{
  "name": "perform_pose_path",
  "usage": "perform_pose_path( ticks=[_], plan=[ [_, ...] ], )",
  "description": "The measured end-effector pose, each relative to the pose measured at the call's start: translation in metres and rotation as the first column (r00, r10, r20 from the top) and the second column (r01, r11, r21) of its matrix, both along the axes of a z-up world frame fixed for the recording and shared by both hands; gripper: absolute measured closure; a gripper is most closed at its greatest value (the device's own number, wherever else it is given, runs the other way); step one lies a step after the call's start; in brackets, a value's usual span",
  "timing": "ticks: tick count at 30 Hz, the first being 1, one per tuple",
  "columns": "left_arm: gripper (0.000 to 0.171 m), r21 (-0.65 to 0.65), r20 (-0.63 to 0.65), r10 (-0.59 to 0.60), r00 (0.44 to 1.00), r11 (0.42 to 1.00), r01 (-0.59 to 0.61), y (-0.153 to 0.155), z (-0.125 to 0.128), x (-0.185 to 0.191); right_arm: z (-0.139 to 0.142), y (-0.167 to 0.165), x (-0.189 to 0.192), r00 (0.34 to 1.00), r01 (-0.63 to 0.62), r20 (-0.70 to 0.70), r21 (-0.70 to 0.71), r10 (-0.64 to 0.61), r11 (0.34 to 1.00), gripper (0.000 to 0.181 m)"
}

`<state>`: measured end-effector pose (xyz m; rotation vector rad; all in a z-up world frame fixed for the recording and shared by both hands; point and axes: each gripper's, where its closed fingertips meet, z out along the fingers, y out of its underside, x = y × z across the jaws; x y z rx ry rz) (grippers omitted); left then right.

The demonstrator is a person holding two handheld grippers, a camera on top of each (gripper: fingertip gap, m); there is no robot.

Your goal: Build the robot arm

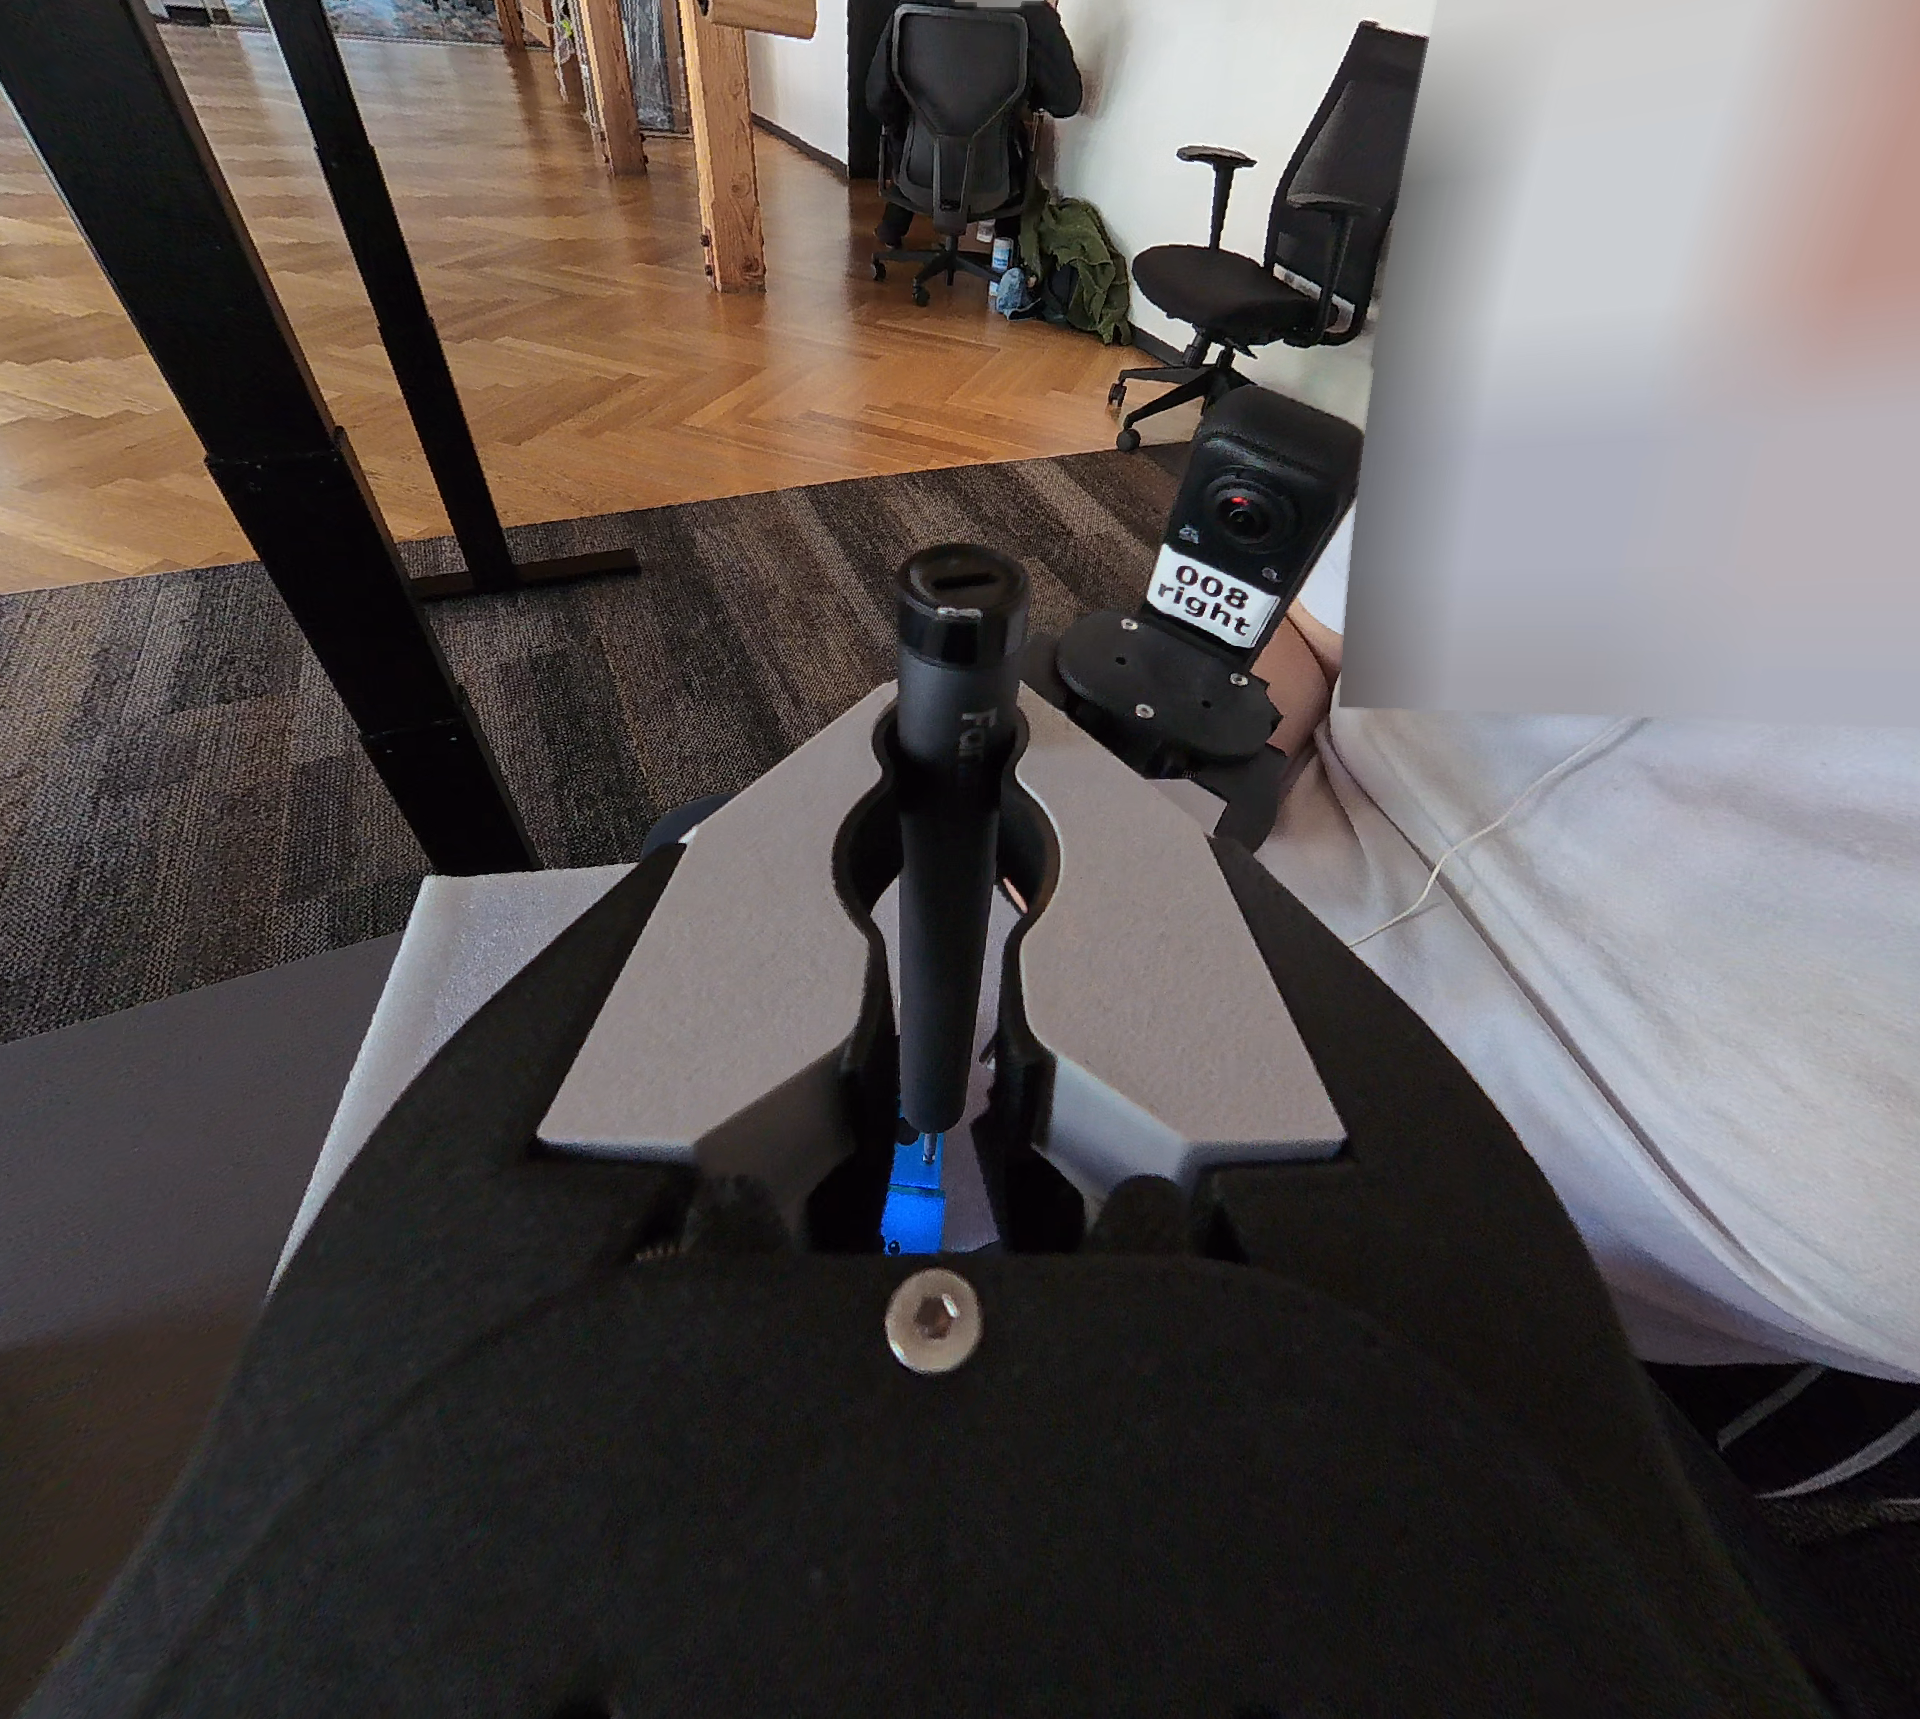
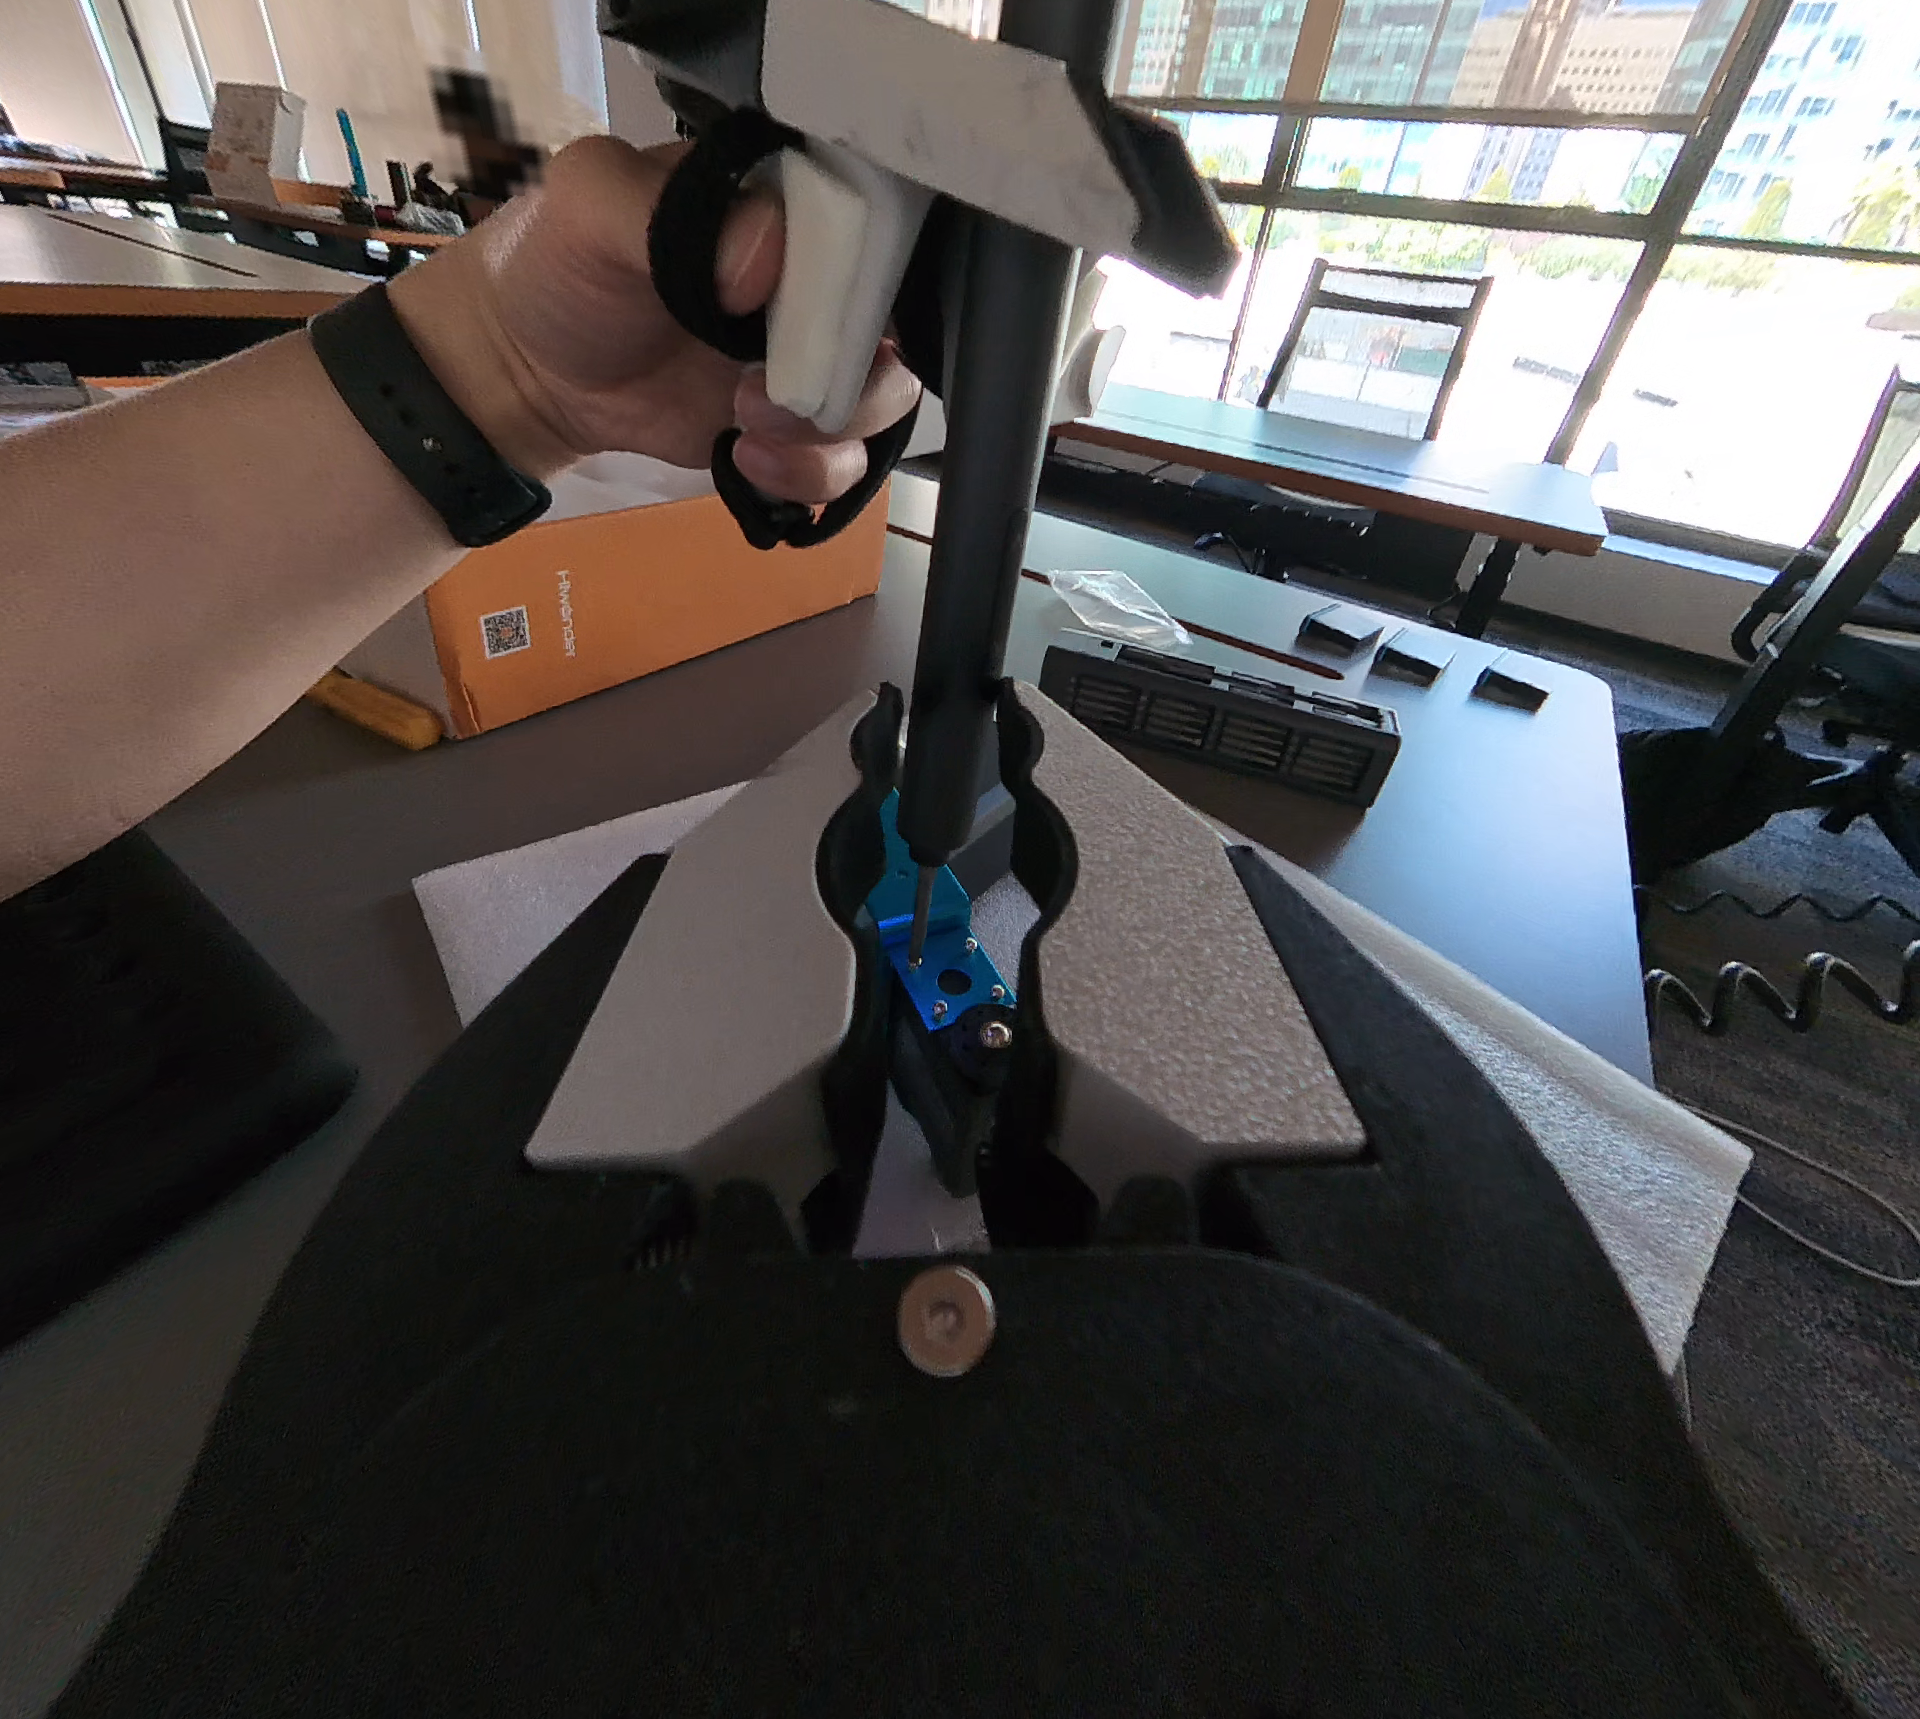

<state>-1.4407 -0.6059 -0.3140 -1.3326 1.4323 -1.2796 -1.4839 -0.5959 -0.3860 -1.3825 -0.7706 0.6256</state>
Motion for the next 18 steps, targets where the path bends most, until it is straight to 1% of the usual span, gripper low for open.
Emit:
perform_pose_path(
  ticks=[5, 12, 18],
  plan=[
    [0.161, -0.004, 0.004, -0.007, 1.0, 1.0, 0.007, -0.001, 0.0001, 0.0003, 0.0048, 0.0005, 0.0011, 1.0, 0.004, -0.005, 0.023, -0.003, 1.0, 0.166],
    [0.161, -0.001, 0.0, -0.011, 1.0, 1.0, 0.011, -0.0024, -0.0003, 0.0007, 0.0076, -0.0007, 0.0021, 0.999, 0.028, 0.028, 0.068, -0.03, 0.997, 0.167],
    [0.161, -0.013, 0.016, -0.013, 1.0, 1.0, 0.013, -0.0012, 0.0, -0.0006, 0.007, -0.0001, 0.0005, 0.992, 0.05, 0.106, 0.122, -0.063, 0.991, 0.166]
  ],
)
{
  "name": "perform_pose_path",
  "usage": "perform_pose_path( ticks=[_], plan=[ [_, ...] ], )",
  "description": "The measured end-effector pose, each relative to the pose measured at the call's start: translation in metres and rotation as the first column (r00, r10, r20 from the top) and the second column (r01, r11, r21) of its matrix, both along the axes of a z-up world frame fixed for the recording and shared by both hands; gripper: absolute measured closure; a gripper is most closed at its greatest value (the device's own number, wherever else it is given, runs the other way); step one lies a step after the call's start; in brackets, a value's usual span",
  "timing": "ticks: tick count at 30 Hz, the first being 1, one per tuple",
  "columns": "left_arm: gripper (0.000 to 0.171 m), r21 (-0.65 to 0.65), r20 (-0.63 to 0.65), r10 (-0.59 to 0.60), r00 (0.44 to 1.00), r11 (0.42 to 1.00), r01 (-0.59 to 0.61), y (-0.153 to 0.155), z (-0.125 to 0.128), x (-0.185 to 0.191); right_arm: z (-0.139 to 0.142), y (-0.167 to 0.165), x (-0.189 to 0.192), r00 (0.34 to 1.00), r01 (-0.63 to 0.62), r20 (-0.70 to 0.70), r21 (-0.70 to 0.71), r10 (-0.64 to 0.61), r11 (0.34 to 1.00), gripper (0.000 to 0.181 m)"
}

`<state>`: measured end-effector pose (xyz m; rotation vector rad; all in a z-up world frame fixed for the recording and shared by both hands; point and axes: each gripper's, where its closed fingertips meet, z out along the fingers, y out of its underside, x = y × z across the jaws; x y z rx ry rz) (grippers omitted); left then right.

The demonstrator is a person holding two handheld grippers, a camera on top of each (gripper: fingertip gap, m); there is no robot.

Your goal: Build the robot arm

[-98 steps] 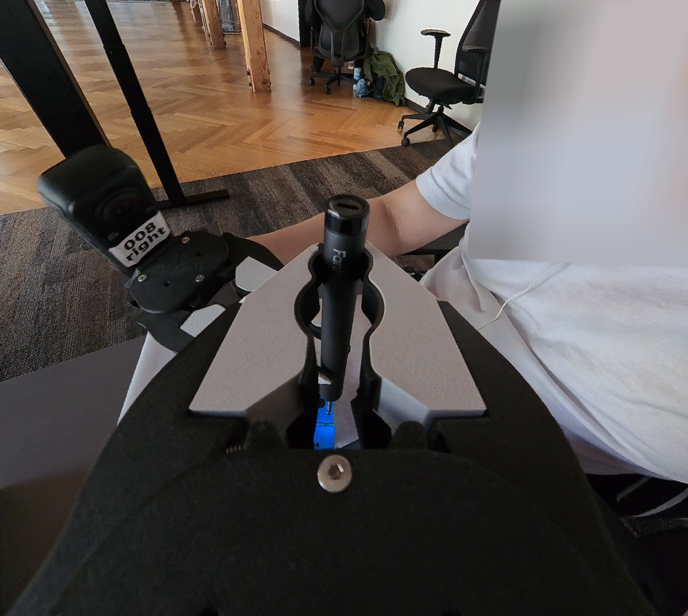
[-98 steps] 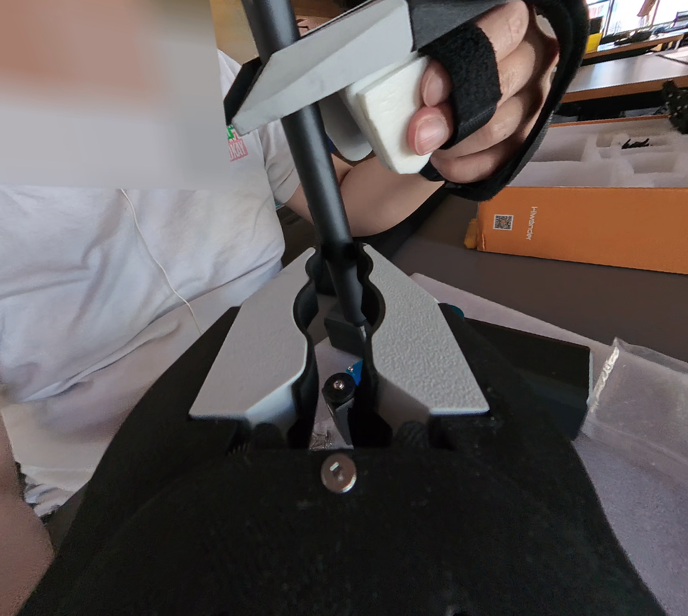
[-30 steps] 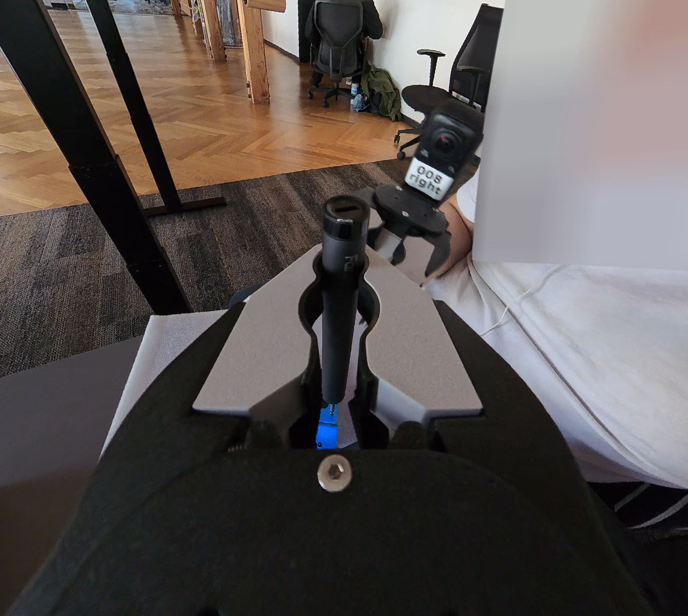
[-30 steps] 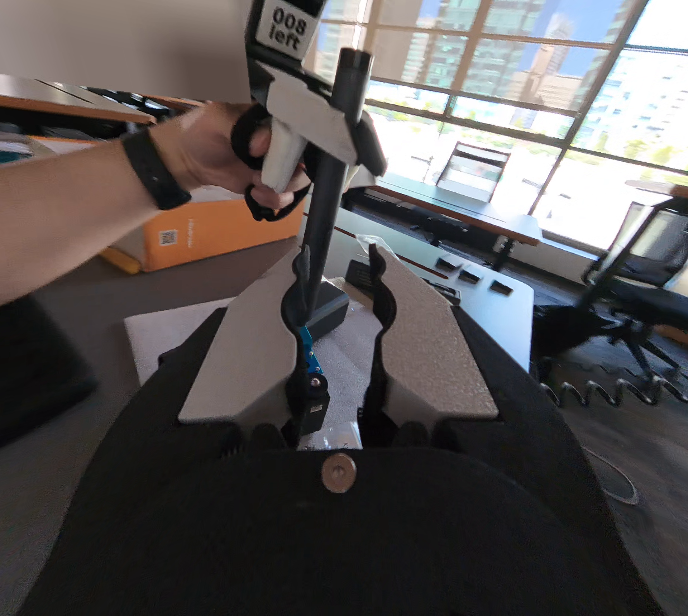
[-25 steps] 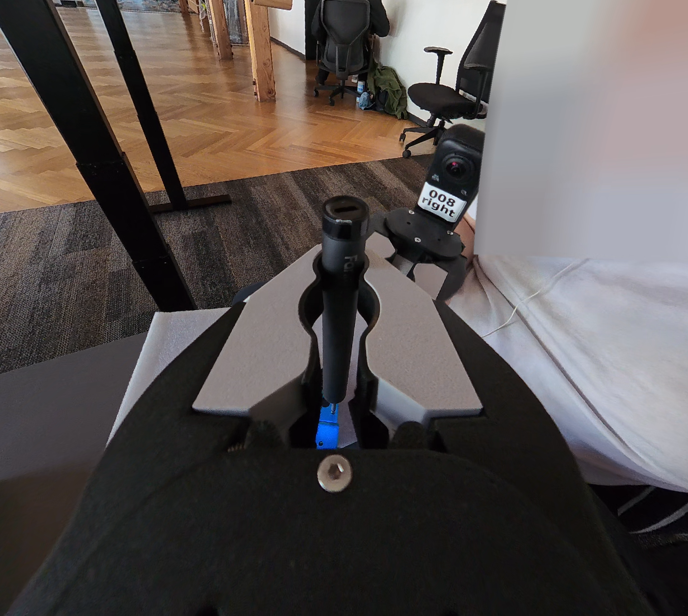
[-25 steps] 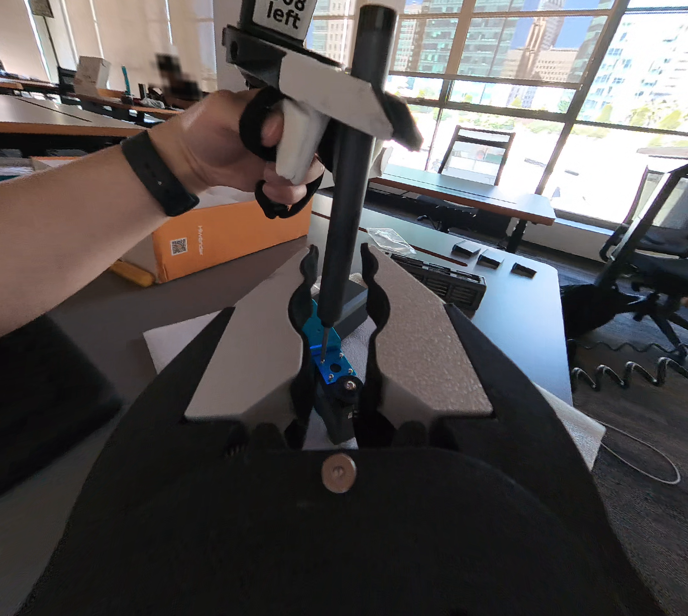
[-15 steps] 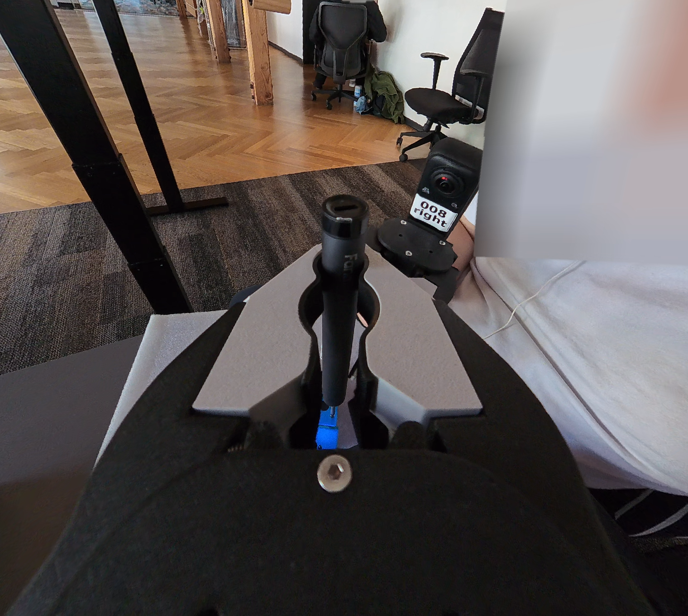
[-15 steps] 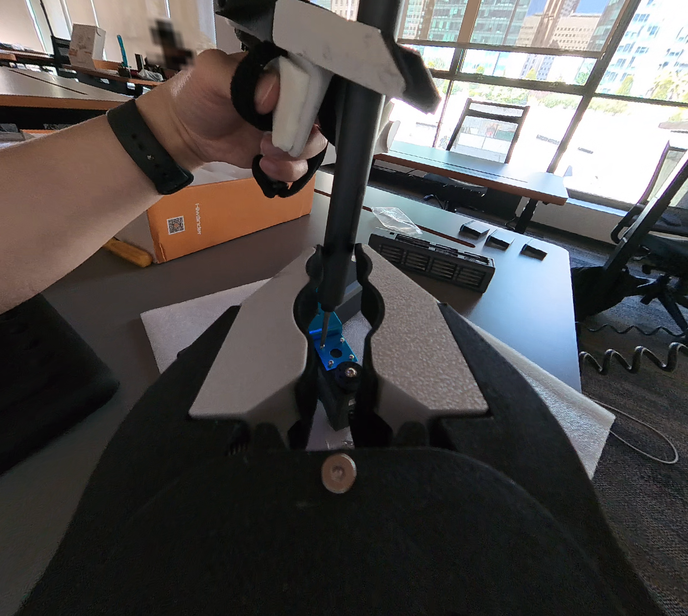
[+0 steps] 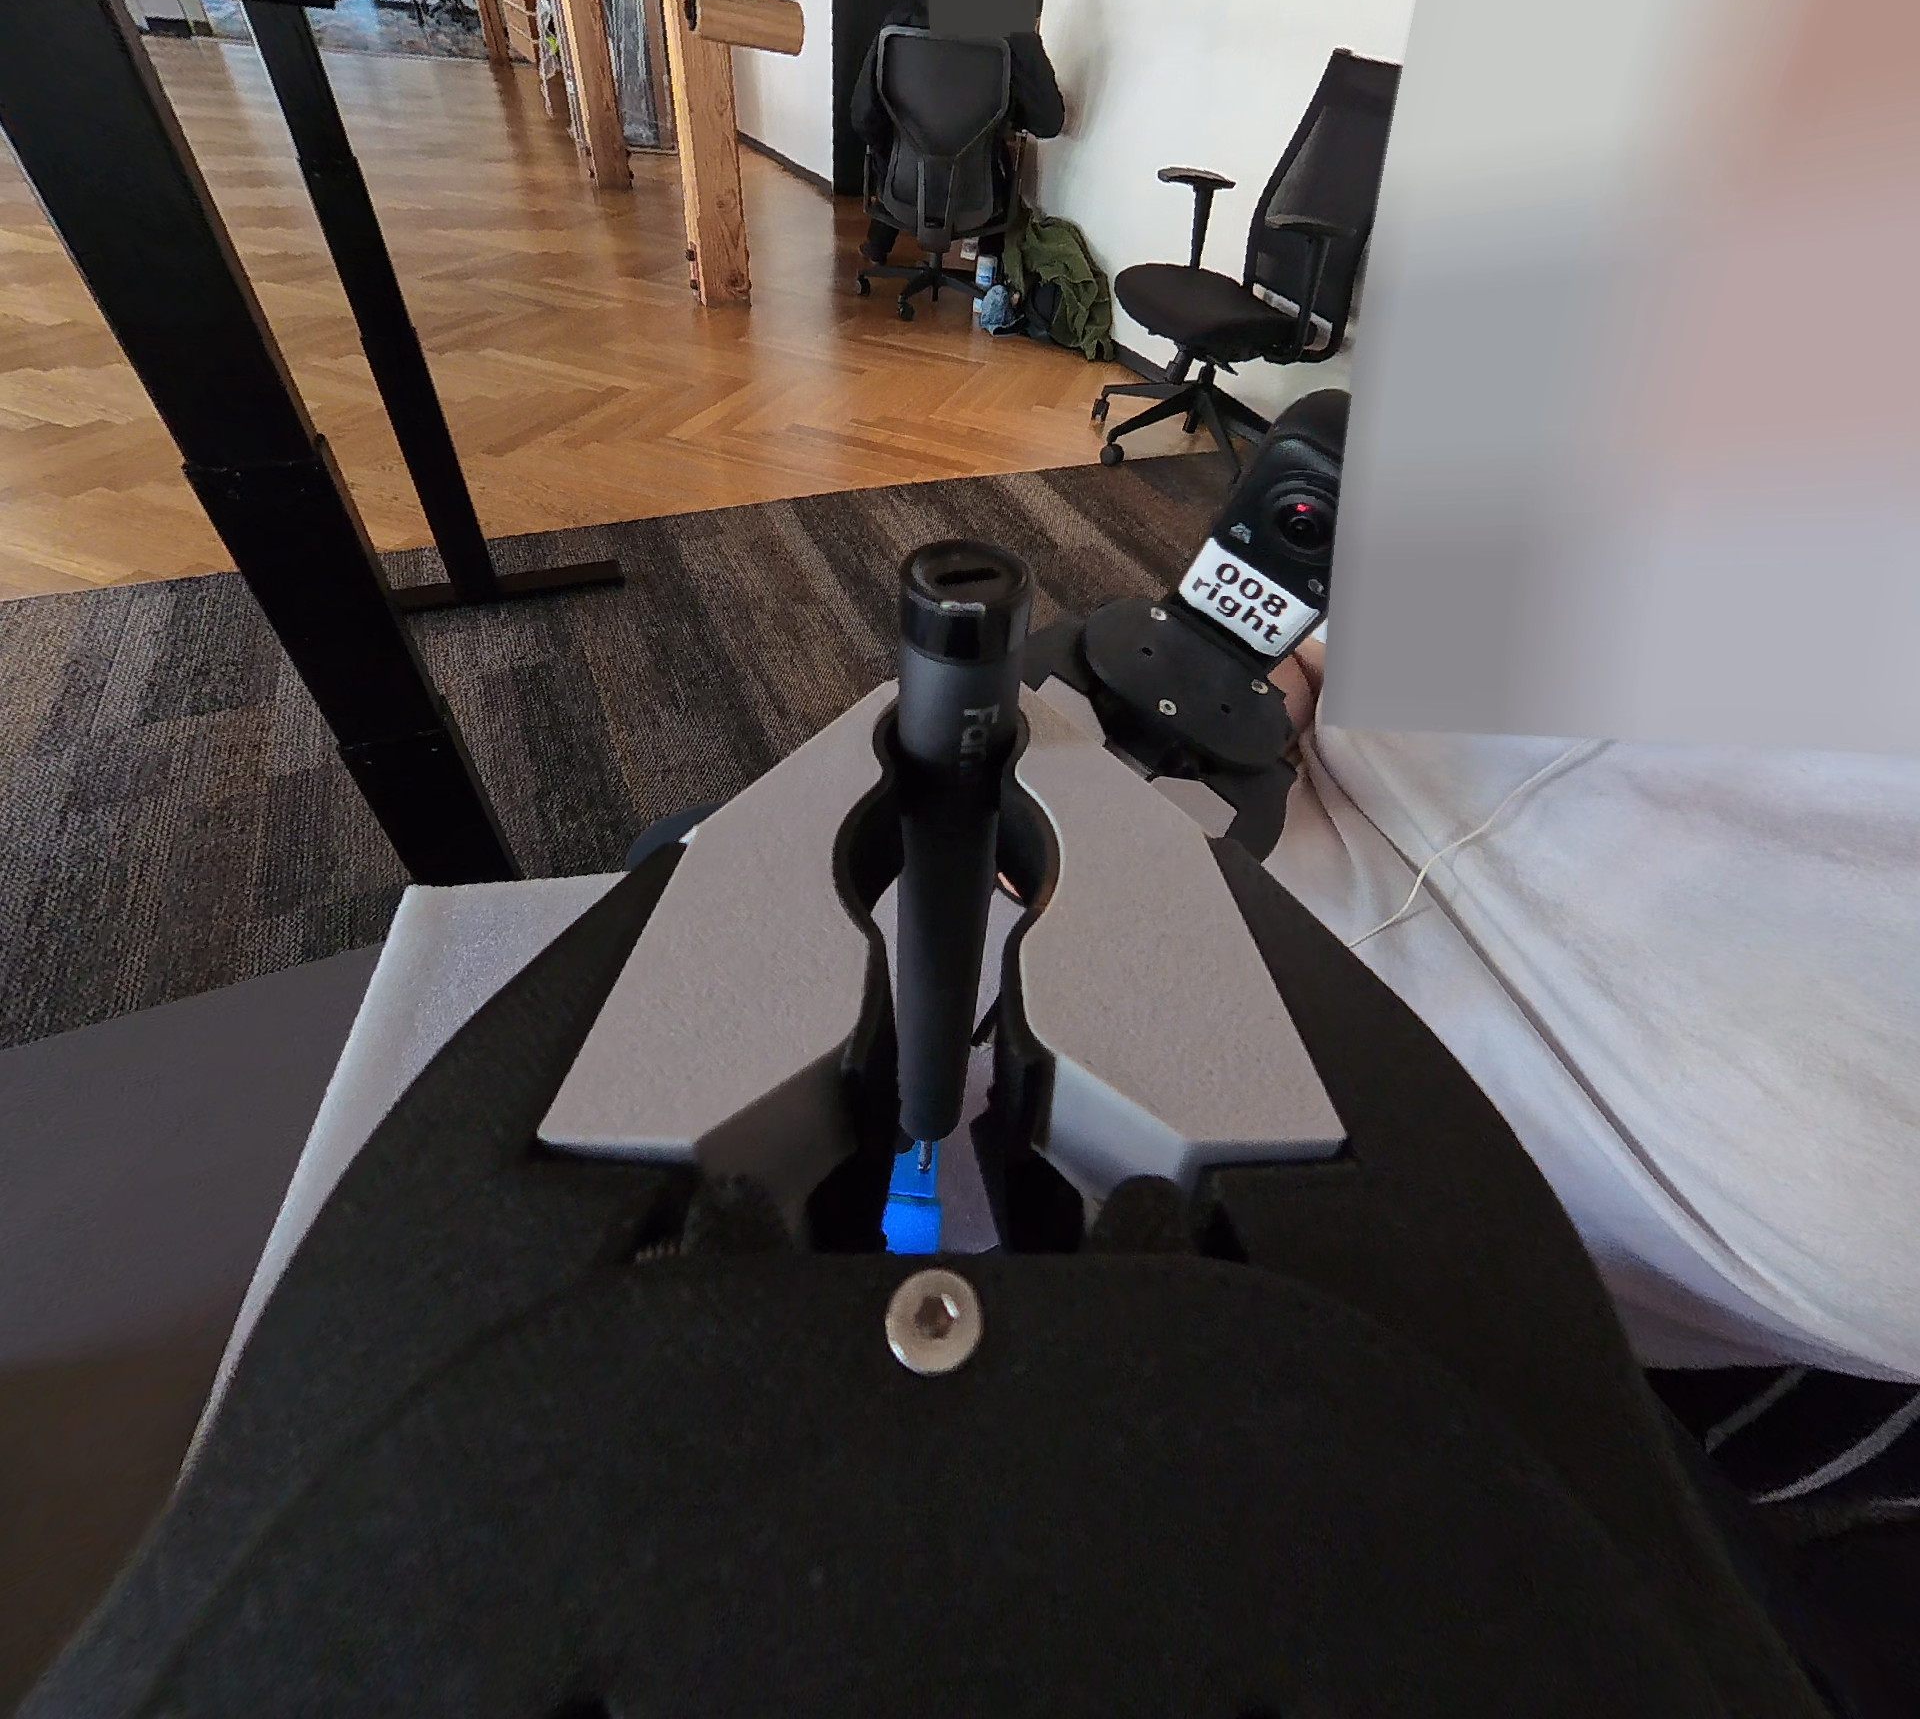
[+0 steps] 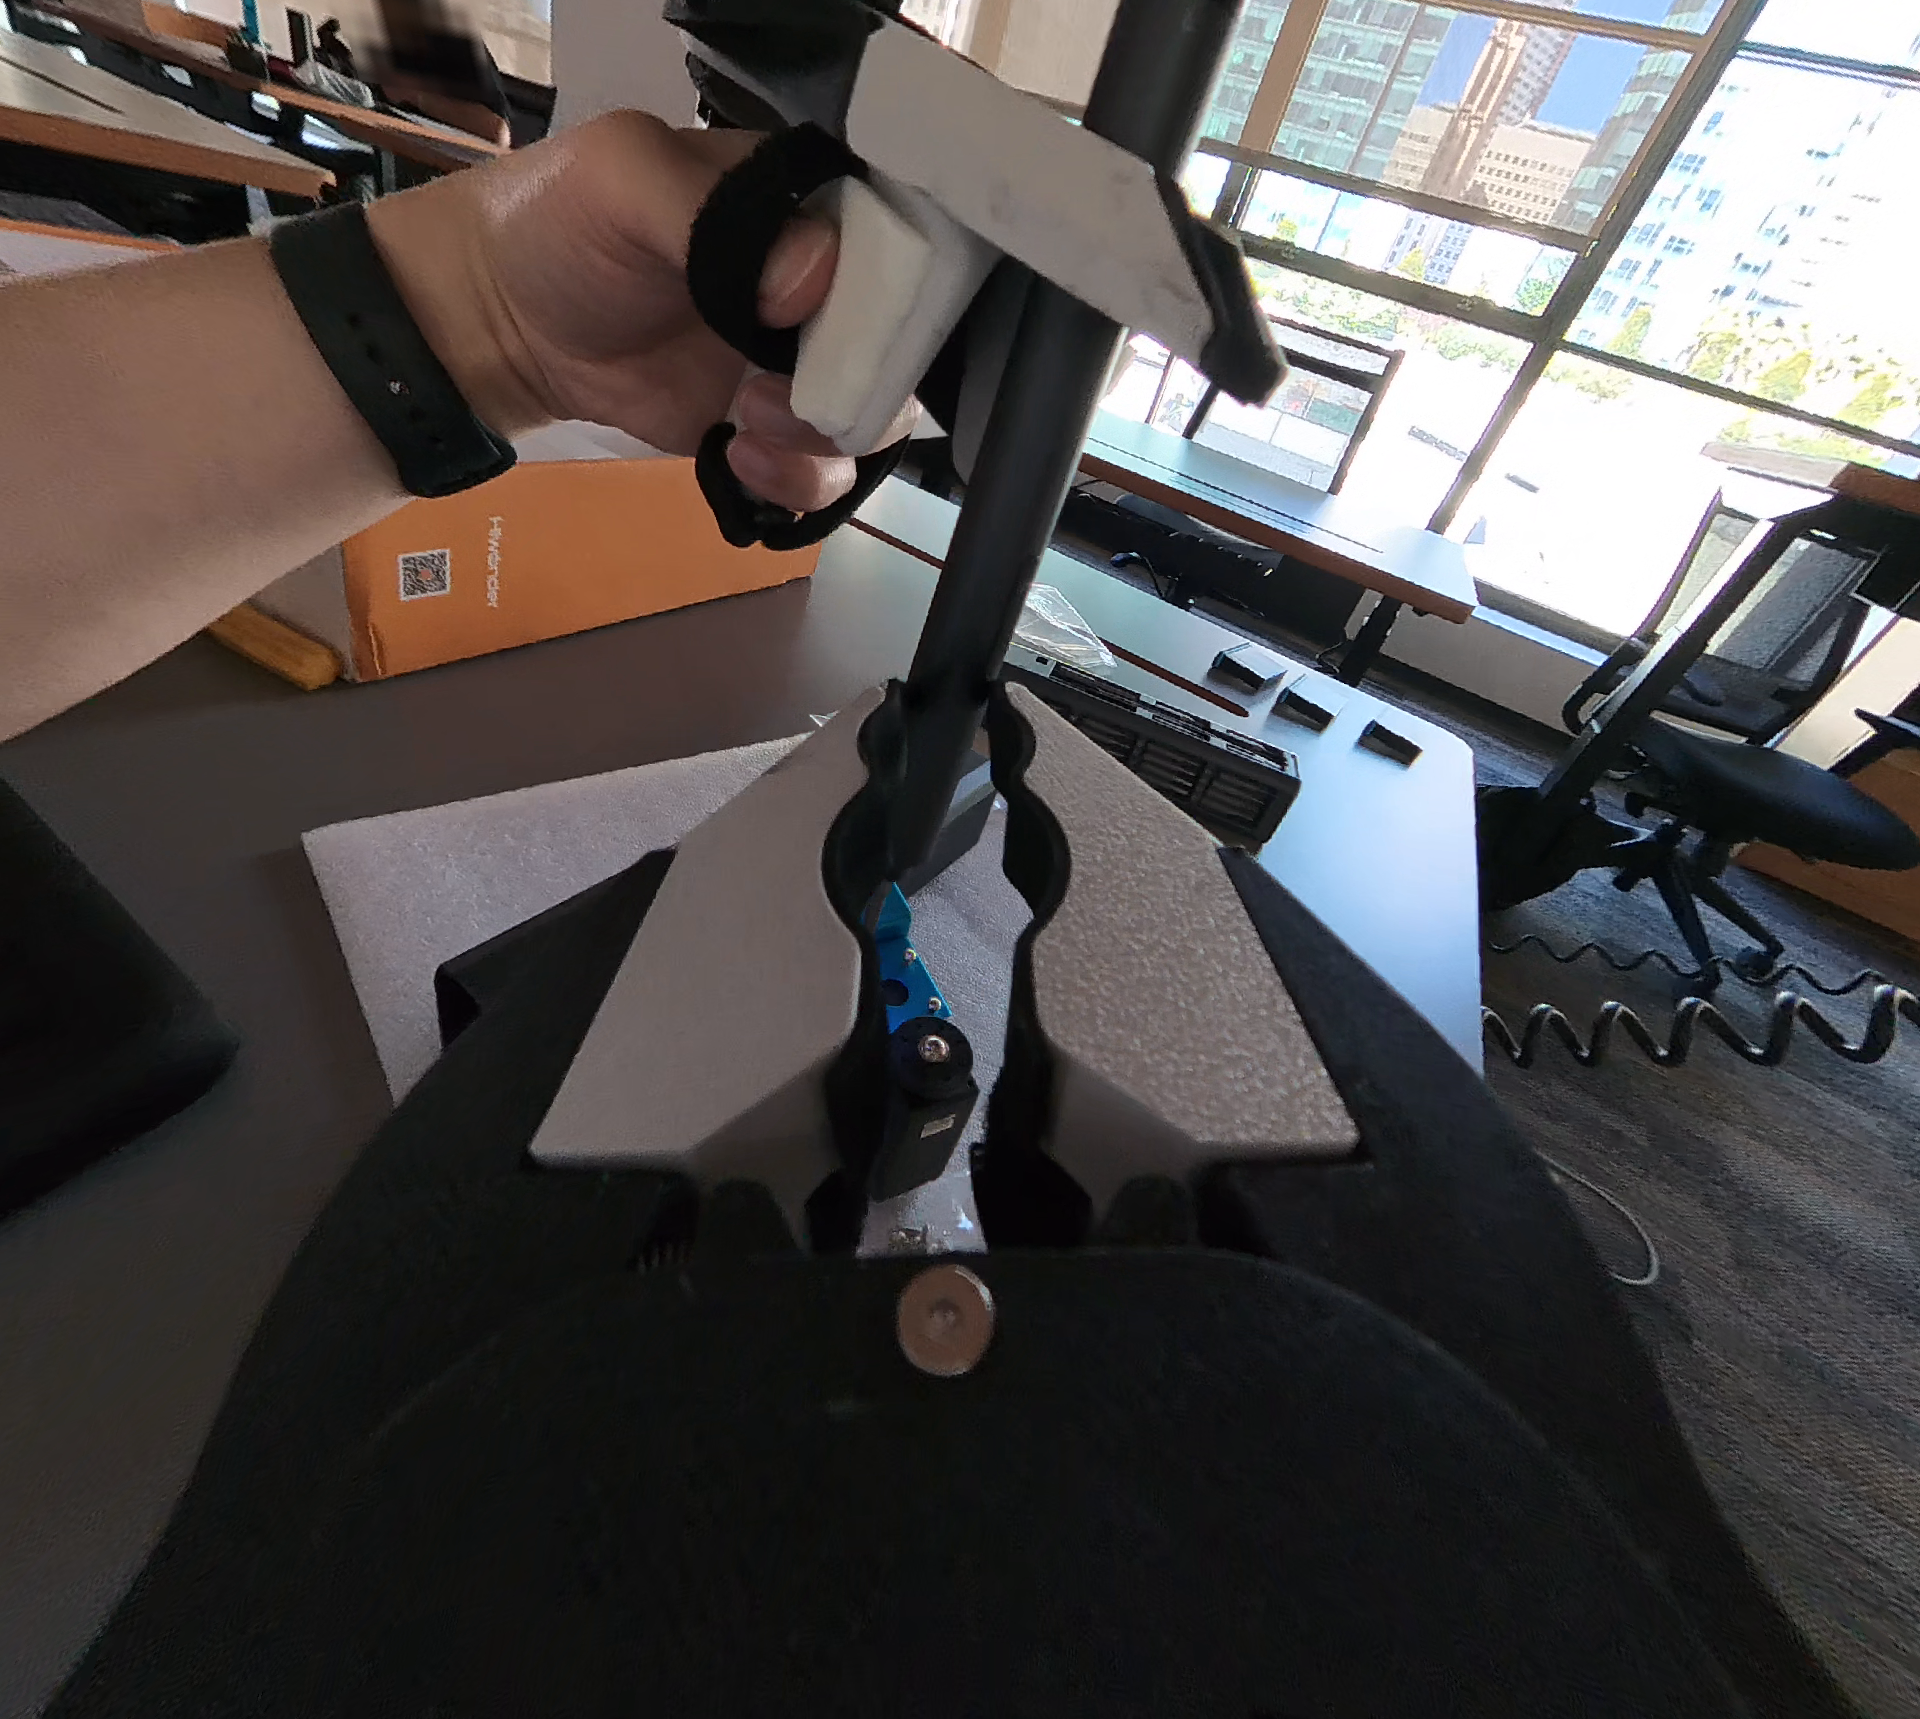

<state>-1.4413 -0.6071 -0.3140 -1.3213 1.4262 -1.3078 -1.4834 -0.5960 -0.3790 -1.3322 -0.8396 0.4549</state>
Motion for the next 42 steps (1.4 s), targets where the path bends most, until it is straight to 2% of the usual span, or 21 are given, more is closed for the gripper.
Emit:
perform_pose_path(
  ticks=[18, 31, 34, 37, 40, 42],
  plan=[
    [0.162, 0.004, -0.009, 0.006, 1.0, 1.0, -0.006, 0.0, -0.001, 0.002, 0.0, 0.0, 0.0, 0.992, 0.046, 0.111, 0.051, -0.051, 0.998, 0.166],
    [0.163, 0.005, -0.022, 0.003, 1.0, 1.0, -0.003, -0.001, -0.004, 0.003, 0.0, -0.002, -0.005, 0.991, 0.008, 0.134, 0.037, -0.013, 0.999, 0.159],
    [0.163, 0.024, -0.017, 0.003, 1.0, 1.0, -0.002, -0.002, -0.004, 0.001, 0.006, -0.004, -0.005, 0.992, -0.111, 0.065, -0.02, 0.112, 0.994, 0.152],
    [0.163, 0.025, -0.012, -0.008, 1.0, 1.0, 0.008, -0.004, -0.003, -0.002, 0.017, -0.009, -0.008, 0.943, -0.33, 0.017, -0.055, 0.332, 0.942, 0.144],
    [0.164, 0.029, -0.01, -0.014, 1.0, 0.999, 0.014, -0.005, -0.003, -0.003, 0.02, -0.006, -0.014, 0.848, -0.523, -0.021, -0.194, 0.53, 0.83, 0.132],
    [0.164, 0.031, -0.01, -0.022, 1.0, 0.999, 0.022, -0.007, -0.003, -0.003, 0.022, -0.006, -0.018, 0.774, -0.618, -0.069, -0.301, 0.629, 0.727, 0.128]
  ],
)
